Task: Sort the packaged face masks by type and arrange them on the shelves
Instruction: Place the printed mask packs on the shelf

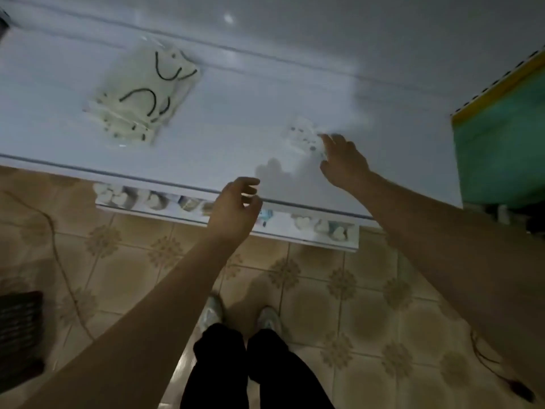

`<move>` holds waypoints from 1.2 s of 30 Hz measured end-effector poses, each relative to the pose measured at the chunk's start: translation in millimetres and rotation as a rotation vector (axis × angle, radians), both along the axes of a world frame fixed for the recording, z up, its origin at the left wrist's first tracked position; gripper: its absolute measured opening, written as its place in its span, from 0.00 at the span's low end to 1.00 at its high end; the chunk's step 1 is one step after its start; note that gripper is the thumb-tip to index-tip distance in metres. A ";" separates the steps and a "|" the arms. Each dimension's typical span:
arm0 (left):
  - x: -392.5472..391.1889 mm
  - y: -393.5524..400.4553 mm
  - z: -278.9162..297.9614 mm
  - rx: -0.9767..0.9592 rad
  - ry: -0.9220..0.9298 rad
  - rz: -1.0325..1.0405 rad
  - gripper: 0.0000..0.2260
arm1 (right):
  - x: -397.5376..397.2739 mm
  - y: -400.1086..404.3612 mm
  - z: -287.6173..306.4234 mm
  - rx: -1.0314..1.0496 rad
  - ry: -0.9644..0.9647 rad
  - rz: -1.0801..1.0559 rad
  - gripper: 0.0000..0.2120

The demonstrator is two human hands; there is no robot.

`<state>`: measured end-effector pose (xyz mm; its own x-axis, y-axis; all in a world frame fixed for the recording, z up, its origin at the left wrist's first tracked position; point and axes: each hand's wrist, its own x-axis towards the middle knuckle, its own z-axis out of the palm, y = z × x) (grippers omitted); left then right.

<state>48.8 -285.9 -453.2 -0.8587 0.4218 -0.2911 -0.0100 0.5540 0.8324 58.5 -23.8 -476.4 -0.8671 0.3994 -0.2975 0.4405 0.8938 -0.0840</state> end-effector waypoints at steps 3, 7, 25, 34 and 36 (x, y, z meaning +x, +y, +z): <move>3.2 11.0 -29.5 0.028 -0.115 0.063 0.13 | -2.0 5.0 -42.1 0.042 -0.038 -0.052 0.25; 3.8 15.2 -43.5 0.105 -0.284 0.195 0.12 | 14.5 -17.8 -52.3 0.155 0.139 0.036 0.09; 6.1 21.3 -41.9 0.236 -0.705 0.380 0.18 | 28.2 -52.3 -40.2 -0.459 0.062 -0.268 0.12; 23.5 -61.1 133.2 0.486 -0.392 0.255 0.05 | 105.1 -139.7 170.6 -0.701 0.222 0.120 0.22; 25.0 -78.8 204.8 0.468 -0.304 0.138 0.05 | 114.2 -154.3 235.2 -0.701 0.316 0.153 0.20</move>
